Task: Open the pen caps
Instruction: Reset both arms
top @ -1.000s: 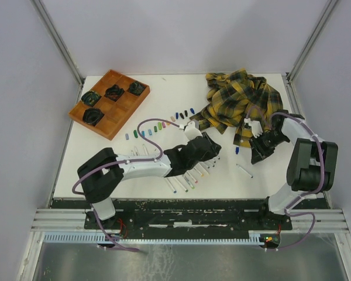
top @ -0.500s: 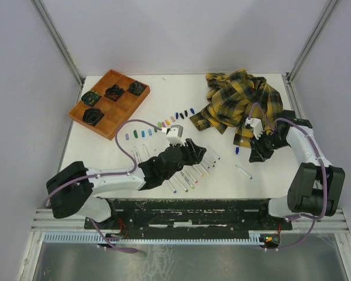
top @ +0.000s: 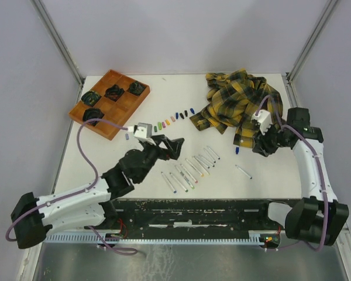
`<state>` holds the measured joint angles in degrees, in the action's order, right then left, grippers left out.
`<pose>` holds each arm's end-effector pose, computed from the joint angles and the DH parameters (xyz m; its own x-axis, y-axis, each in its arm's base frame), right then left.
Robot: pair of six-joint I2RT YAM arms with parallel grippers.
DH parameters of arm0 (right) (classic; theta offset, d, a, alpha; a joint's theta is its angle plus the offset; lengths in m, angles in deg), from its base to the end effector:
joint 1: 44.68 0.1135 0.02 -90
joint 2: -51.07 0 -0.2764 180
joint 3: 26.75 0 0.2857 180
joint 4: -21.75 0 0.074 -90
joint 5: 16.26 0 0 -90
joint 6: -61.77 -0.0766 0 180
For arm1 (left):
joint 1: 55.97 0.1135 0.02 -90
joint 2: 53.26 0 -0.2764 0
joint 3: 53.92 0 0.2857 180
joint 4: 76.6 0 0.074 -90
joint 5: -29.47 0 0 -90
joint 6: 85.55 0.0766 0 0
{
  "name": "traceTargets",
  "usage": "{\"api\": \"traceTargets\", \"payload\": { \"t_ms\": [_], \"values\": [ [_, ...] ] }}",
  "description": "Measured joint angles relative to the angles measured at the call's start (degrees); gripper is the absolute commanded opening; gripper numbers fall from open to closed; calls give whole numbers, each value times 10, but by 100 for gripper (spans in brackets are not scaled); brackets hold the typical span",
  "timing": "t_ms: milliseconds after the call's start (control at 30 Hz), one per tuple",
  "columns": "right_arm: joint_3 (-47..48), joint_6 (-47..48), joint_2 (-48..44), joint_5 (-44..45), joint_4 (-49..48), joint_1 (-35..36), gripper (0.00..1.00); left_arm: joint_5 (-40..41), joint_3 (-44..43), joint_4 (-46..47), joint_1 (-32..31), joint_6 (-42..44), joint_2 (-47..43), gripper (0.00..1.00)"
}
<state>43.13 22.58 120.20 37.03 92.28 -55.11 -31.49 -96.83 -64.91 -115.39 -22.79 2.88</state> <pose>0.2581 -0.0010 0.2484 -0.5382 -0.5327 -0.6531 -0.7520 0.6535 0.0866 0.1770 -0.2265 0.2738 -0.2437 -0.3742 -0.8947 0.4435 0.7775 -0.4460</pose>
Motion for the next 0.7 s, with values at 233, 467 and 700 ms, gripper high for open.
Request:
{"api": "traceTargets", "payload": {
  "t_ms": [233,467,700],
  "values": [
    [70,-168,-47,22,-153,-48,99,-62,-52,-115,183,29,-123,99],
    [341,-300,109,-1,-129,-51,99,-139,-252,-259,302,30,-63,99],
    [419,-400,87,-22,-171,-53,99,-206,-458,-392,310,62,12,99]
  ]
}}
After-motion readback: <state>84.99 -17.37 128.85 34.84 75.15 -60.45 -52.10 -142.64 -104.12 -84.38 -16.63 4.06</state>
